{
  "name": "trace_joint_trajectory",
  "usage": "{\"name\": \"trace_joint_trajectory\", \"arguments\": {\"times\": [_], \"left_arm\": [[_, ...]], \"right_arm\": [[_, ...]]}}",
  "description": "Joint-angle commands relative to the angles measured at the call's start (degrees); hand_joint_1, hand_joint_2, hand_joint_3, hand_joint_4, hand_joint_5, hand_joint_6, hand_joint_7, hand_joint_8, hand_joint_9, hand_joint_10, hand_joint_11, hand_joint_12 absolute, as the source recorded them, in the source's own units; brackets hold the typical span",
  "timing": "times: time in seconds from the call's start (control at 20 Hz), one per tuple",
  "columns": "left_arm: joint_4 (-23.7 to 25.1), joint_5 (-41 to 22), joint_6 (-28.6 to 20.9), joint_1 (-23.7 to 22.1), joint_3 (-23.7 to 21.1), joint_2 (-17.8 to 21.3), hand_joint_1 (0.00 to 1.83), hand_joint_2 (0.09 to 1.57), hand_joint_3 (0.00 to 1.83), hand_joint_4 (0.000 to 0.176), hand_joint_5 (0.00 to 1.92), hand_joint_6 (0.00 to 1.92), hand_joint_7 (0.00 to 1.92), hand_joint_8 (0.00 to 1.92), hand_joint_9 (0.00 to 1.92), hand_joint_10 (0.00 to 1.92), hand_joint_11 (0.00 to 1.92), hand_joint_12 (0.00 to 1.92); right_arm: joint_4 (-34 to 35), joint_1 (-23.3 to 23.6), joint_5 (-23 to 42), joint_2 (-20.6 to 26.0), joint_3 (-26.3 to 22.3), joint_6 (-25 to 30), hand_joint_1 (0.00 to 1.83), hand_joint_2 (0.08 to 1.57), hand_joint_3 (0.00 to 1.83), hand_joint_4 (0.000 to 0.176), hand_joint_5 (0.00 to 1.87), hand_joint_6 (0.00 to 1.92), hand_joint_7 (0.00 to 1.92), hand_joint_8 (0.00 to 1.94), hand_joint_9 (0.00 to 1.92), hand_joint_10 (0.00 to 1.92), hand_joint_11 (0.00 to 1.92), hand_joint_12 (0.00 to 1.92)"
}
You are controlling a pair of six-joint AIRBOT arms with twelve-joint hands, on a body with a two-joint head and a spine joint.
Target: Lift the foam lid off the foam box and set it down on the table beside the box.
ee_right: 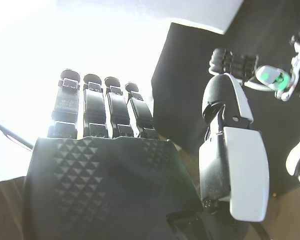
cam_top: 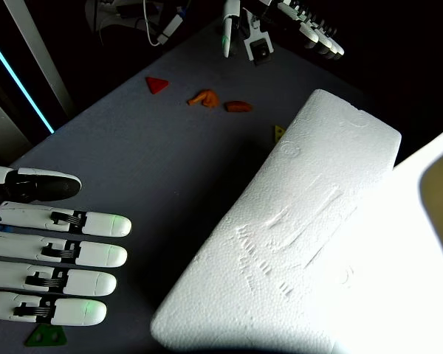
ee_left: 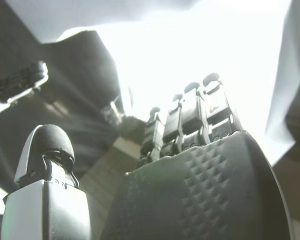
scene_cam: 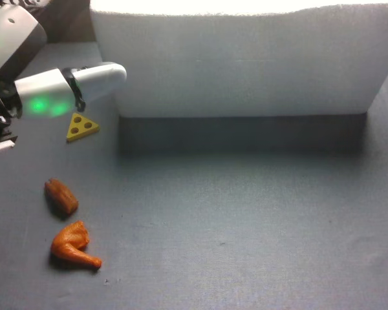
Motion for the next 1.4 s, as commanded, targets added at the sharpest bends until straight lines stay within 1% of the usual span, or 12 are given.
{"name": "trace_joint_trajectory", "arguments": {"times": [0.0, 0.2, 0.4, 0.45, 0.6, 0.65, 0.7, 0.8, 1.05, 1.2, 1.25, 1.35], "left_arm": [[-1.41, -6.48, 0.39, -0.83, 0.50, 0.19, 0.41, 1.10, 0.00, 0.068, 0.00, 0.00, 0.00, 0.00, 0.00, 0.00, 0.00, 0.00], [-4.73, -4.75, 1.16, -1.89, 2.48, -1.00, 0.41, 1.10, 0.00, 0.038, 0.00, 0.00, 0.00, 0.00, 0.00, 0.00, 0.00, 0.00], [-7.76, -2.95, 1.60, -2.29, 4.23, -2.02, 0.43, 1.07, 0.00, 0.074, 0.00, 0.00, 0.00, 0.00, 0.00, 0.00, 0.00, 0.00], [-8.46, -2.22, 1.87, -2.36, 4.67, -2.22, 0.43, 1.05, 0.00, 0.069, 0.00, 0.00, 0.00, 0.00, 0.00, 0.00, 0.00, 0.00], [-10.01, 0.04, 2.05, -2.69, 6.25, -3.06, 0.47, 1.04, 0.00, 0.071, 0.00, 0.00, 0.00, 0.00, 0.00, 0.00, 0.00, 0.00], [-10.62, 0.99, 2.14, -2.90, 6.83, -3.45, 0.48, 1.04, 0.00, 0.058, 0.00, 0.00, 0.00, 0.00, 0.00, 0.00, 0.00, 0.00], [-11.05, 2.03, 2.07, -3.13, 7.50, -3.90, 0.52, 1.05, 0.00, 0.062, 0.00, 0.00, 0.00, 0.00, 0.00, 0.00, 0.00, 0.00], [-11.97, 4.11, 1.77, -3.54, 8.96, -5.03, 0.57, 1.05, 0.00, 0.051, 0.00, 0.00, 0.00, 0.00, 0.00, 0.00, 0.00, 0.00], [-12.89, 6.80, 1.48, -4.17, 10.78, -6.40, 0.66, 1.04, 0.00, 0.041, 0.00, 0.00, 0.00, 0.00, 0.00, 0.00, 0.00, 0.00], [-13.17, 8.34, 1.33, -5.01, 12.06, -7.33, 0.67, 1.04, 0.00, 0.044, 0.00, 0.00, 0.00, 0.00, 0.00, 0.00, 0.00, 0.00], [-13.17, 9.01, 1.22, -5.42, 12.59, -7.72, 0.65, 1.05, 0.00, 0.031, 0.00, 0.00, 0.00, 0.00, 0.00, 0.00, 0.00, 0.00], [-13.32, 10.03, 1.12, -5.88, 13.39, -8.30, 0.64, 1.04, 0.00, 0.023, 0.00, 0.00, 0.00, 0.00, 0.00, 0.00, 0.00, 0.00]], "right_arm": [[0.94, 0.76, 6.99, 0.54, 0.38, -0.76, 0.33, 1.19, 0.00, 0.000, 0.00, 0.00, 0.00, 0.00, 0.00, 0.00, 0.00, 0.00], [4.94, 2.04, 6.40, 0.19, 1.56, -3.02, 0.40, 1.17, 0.00, 0.025, 0.00, 0.00, 0.00, 0.00, 0.00, 0.00, 0.00, 0.00], [7.69, 3.93, 4.33, -1.08, 3.53, -4.38, 0.47, 1.21, 0.00, 0.021, 0.00, 0.00, 0.00, 0.00, 0.00, 0.00, 0.00, 0.00], [7.90, 4.93, 2.85, -1.40, 4.03, -5.33, 0.50, 1.21, 0.00, 0.009, 0.00, 0.00, 0.00, 0.00, 0.00, 0.00, 0.00, 0.00], [8.21, 8.24, -2.06, -2.92, 6.07, -7.97, 0.50, 1.22, 0.00, 0.032, 0.00, 0.00, 0.00, 0.00, 0.00, 0.00, 0.00, 0.00], [8.32, 9.38, -3.51, -3.38, 6.71, -8.66, 0.55, 1.22, 0.00, 0.018, 0.00, 0.00, 0.00, 0.00, 0.00, 0.00, 0.03, 0.01], [8.60, 10.48, -4.83, -3.78, 7.29, -9.35, 0.60, 1.21, 0.00, 0.000, 0.00, 0.00, 0.00, 0.00, 0.00, 0.00, 0.00, 0.78], [9.77, 11.78, -6.77, -4.45, 8.34, -10.86, 0.60, 1.21, 0.00, 0.000, 0.00, 0.00, 0.00, 0.00, 0.00, 0.00, 0.00, 1.50], [12.74, 11.87, -7.37, -4.65, 9.69, -11.41, 0.67, 1.18, 0.01, 0.006, 0.00, 0.00, 0.00, 0.00, 0.00, 0.00, 0.00, 1.91], [14.10, 11.87, -8.19, -4.75, 10.47, -11.59, 0.62, 1.17, 0.00, 0.054, 0.00, 0.00, 0.00, 0.00, 0.00, 0.00, 0.00, 1.92], [14.50, 11.98, -8.78, -4.99, 10.97, -11.59, 0.65, 1.17, 0.00, 0.024, 0.00, 0.00, 0.00, 0.00, 0.00, 0.00, 0.00, 1.92], [15.12, 12.69, -10.33, -5.87, 12.35, -11.65, 0.64, 1.19, 0.01, 0.025, 0.00, 0.00, 0.00, 0.00, 0.00, 0.00, 0.00, 1.92]]}}
